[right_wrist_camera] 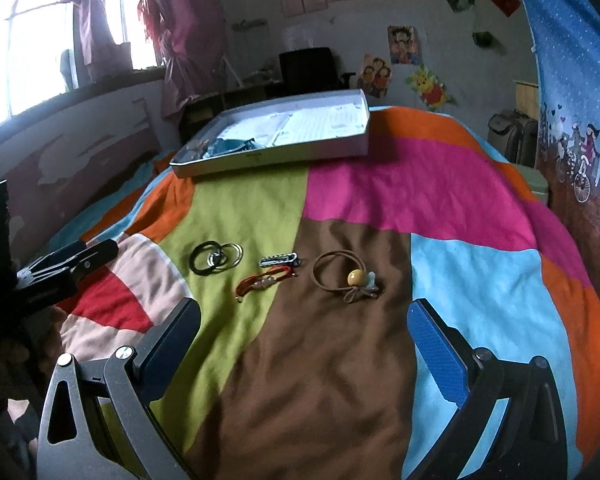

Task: Organize jewelry
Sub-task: 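Lower the right tool toward the brown hair tie with the yellow bead, then grasp the black hair tie with the left tool while the right tool grasps the brown hair tie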

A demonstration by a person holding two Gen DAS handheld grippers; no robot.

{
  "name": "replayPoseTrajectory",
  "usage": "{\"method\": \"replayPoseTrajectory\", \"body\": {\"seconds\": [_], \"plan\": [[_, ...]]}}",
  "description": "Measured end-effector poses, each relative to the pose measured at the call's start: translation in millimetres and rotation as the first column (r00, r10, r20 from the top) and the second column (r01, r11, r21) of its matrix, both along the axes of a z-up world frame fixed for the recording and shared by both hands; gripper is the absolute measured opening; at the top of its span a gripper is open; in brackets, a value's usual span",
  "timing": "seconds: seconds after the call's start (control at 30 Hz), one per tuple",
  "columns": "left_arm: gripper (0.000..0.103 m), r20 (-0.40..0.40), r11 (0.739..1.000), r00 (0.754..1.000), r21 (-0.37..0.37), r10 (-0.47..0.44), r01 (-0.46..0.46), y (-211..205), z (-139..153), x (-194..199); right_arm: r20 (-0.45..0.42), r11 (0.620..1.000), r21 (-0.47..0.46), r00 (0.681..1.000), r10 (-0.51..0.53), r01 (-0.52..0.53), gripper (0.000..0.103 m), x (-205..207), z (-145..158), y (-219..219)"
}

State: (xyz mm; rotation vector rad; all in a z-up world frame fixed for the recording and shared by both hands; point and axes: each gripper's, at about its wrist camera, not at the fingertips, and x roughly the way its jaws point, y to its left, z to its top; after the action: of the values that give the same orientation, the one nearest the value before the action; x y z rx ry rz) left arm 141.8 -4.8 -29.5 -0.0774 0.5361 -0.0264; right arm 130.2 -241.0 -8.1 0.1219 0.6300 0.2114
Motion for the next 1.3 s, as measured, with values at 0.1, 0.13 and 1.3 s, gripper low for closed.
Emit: {"method": "replayPoseTrajectory", "body": {"seconds": [0.1,0.13,1.3], "plan": [[0.103,-0.014,1.0,0.999,-0.006,-0.03,0.03,-2.1,-3.8,11.2,-0.012,1.0,0.0,1.0,0.005,-0.005,0.102,14.5,-3.8,-1.3],[0.103,-0.015,0.999,0.999,-0.014,-0.038,0.038,-2.0,-5.2,14.4,-0.014,1.0,-0.003,1.0,0.007,-0.007,0.102,18.2,-5.3,-0.9],[0.045,-0.297,0.998,0.954,0.025,-0.047,0.058,-11.2,-69.5,116.3,-0.186,0.997,0.003,0.979,-0.079,0.081,0.05,113.7,-65.4,11.2]]}}
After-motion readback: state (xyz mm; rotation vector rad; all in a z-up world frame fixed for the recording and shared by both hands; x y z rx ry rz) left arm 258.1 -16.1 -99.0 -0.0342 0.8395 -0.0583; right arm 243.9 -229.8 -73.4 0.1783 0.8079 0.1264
